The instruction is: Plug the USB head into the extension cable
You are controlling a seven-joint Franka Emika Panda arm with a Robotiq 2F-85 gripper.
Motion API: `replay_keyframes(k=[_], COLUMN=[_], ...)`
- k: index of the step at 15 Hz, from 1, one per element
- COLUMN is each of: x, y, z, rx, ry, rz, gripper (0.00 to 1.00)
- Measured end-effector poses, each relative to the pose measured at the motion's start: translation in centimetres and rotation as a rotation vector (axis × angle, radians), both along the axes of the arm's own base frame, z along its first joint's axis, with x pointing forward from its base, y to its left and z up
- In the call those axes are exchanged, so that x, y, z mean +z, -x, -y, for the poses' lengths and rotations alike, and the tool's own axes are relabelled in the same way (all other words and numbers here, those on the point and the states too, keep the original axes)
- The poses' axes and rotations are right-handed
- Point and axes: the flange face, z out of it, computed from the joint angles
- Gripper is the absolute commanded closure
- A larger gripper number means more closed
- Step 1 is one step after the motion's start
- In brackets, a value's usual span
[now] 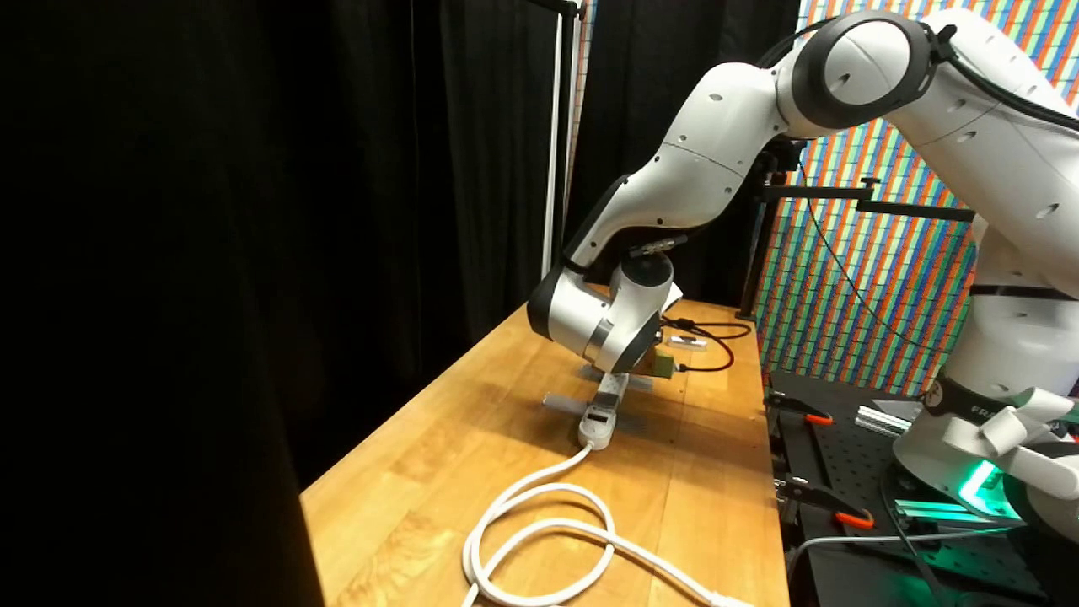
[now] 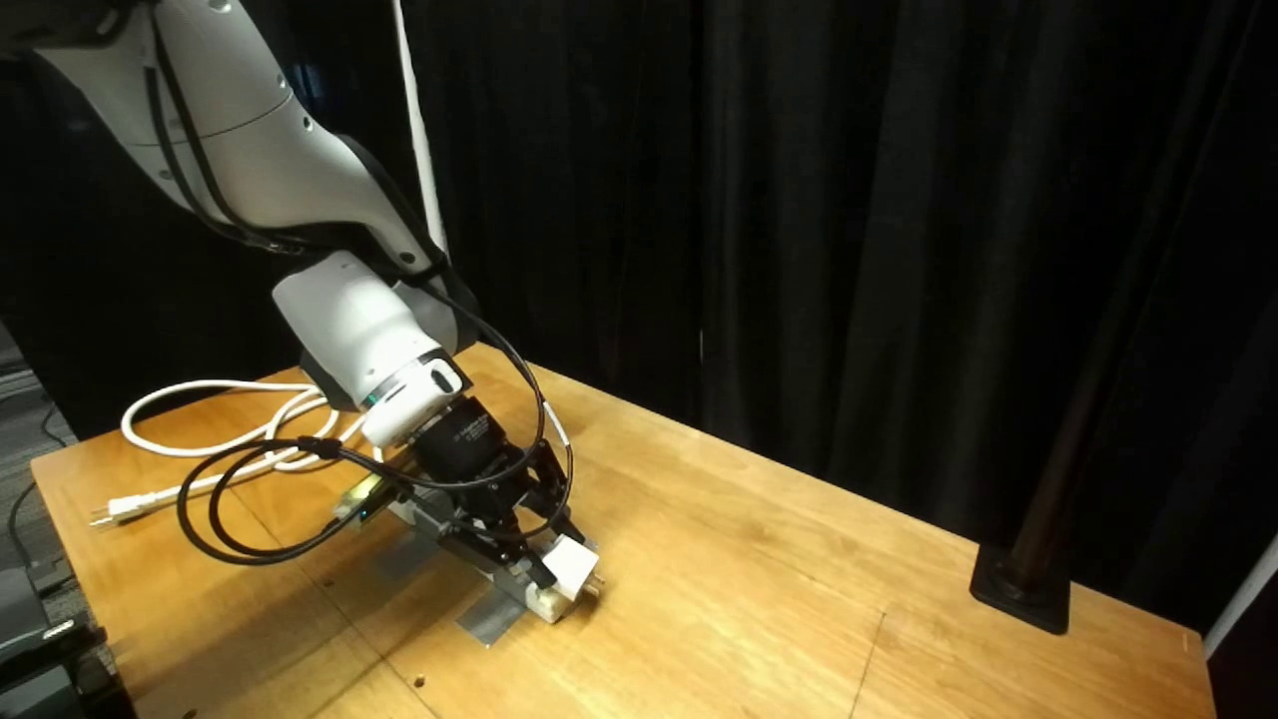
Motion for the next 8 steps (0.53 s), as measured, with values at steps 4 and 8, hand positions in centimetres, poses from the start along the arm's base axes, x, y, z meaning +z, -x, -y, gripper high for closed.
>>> replay_keyframes(k=[4,8], x=[0.5,2.2], y=[0.0,-0.2], z=[0.2,1.3], rx=[-0.009,0.006], ry=[-0.031,-0.141], rz=[-0.007,-0.051], gripper=[0.77,0.77])
